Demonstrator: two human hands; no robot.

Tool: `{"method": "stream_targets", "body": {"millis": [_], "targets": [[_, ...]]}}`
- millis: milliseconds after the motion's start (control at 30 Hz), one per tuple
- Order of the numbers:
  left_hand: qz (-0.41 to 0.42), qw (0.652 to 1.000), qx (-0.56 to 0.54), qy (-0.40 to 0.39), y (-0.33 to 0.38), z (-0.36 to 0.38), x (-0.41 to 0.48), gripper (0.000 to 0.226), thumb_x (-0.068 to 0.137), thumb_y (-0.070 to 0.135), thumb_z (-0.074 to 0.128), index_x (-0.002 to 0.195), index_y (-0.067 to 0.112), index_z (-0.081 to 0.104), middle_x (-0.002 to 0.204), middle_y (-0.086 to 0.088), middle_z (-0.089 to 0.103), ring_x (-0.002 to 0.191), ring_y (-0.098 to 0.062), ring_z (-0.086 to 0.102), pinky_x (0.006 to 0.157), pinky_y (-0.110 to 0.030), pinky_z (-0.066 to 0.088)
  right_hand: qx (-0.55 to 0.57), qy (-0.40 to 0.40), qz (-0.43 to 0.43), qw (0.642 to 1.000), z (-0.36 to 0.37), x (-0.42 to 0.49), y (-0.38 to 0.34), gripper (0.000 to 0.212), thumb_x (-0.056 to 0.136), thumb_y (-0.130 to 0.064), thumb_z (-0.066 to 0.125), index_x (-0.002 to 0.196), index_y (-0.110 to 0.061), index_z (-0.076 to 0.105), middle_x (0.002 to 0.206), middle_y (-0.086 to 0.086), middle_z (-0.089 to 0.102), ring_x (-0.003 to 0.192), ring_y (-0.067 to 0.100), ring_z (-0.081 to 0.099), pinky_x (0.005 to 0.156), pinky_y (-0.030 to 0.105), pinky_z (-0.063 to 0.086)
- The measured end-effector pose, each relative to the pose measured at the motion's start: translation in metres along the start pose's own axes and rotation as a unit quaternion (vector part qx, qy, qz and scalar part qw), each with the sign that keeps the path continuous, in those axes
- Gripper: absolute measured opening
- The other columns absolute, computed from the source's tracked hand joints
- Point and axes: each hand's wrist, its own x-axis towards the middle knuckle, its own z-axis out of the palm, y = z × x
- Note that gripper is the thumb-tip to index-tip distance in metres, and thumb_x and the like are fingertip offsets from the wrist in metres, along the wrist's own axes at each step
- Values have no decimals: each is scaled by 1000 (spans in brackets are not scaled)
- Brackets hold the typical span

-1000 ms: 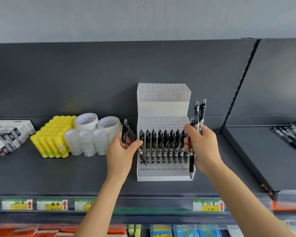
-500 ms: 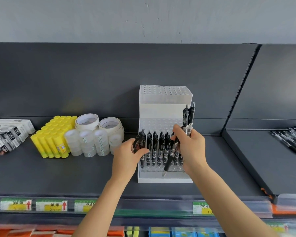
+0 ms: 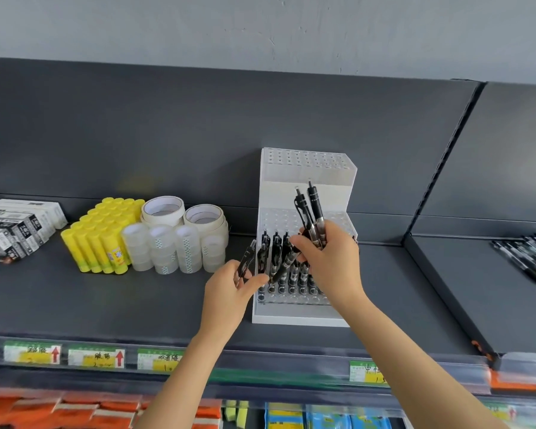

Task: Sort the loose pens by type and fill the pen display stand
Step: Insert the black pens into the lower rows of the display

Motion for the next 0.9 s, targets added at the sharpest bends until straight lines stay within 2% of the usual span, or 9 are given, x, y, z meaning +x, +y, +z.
{"method": "stream_targets", "body": {"millis": [100,167,267,367,500,600,700,800,900], "targets": [[-19,1000,-11,7,-4,-4,-5,39,87,35,64,76,1,48,63,-7,42,58,-16,36,53,-22,30,-67,-11,-56,996,3,1,1,29,83,-27,71,73,-7,52,63,7,57,57,25,54,56,36,44],[-44,999,-21,5,-6,-5,-7,38,94,40,49,75,8,43,64,-2,39,59,-15,36,56,-25,31,-96,-25,-75,992,6,2,1,37,83,-28,72,65,-15,43,60,1,47,54,19,39,54,32,35],[-73,996,-43,-2,-10,-5,-8,34,101,36,34,80,11,42,66,-2,42,61,-17,39,61,-35,35,-119,-36,-80,989,11,3,5,40,83,-30,71,65,-15,39,61,-1,42,56,18,32,54,30,30],[-79,996,-38,-10,-12,-6,-9,25,102,26,36,80,13,42,66,-3,43,60,-17,38,58,-34,33,-112,-39,-74,990,14,5,4,39,82,-27,73,68,-16,39,60,-1,42,55,17,31,52,29,29],[-79,995,-52,-12,-13,-8,-9,22,100,24,41,85,10,48,68,-5,49,59,-15,44,57,-29,35,-101,-33,-63,992,17,7,-2,35,78,-24,77,79,-17,43,63,-7,48,51,11,37,49,21,32],[-82,995,-64,-11,-14,-10,-9,19,99,24,45,86,13,51,75,-3,55,70,-17,55,64,-28,40,-108,-36,-62,992,20,7,-1,33,78,-26,77,80,-16,46,65,-7,51,50,9,39,47,18,34],[-73,996,-51,-6,-16,-13,-7,13,97,25,52,91,14,56,82,-2,60,80,-17,57,66,-18,40,-127,-48,-61,989,22,7,3,32,78,-25,77,79,-16,47,63,-7,50,49,8,39,46,18,33],[-58,998,-32,0,-16,-15,-7,7,92,25,60,94,17,61,86,3,61,82,-7,55,67,-10,38,-146,-65,-50,986,27,5,12,32,78,-26,77,81,-15,48,64,-7,49,51,10,42,52,25,39],[-56,998,-27,5,-14,-16,-8,4,90,23,64,93,22,63,89,7,61,83,-4,56,69,-7,38,-162,-67,-44,984,31,2,19,33,77,-27,78,83,-12,49,67,-5,51,57,14,45,58,33,45]]}}
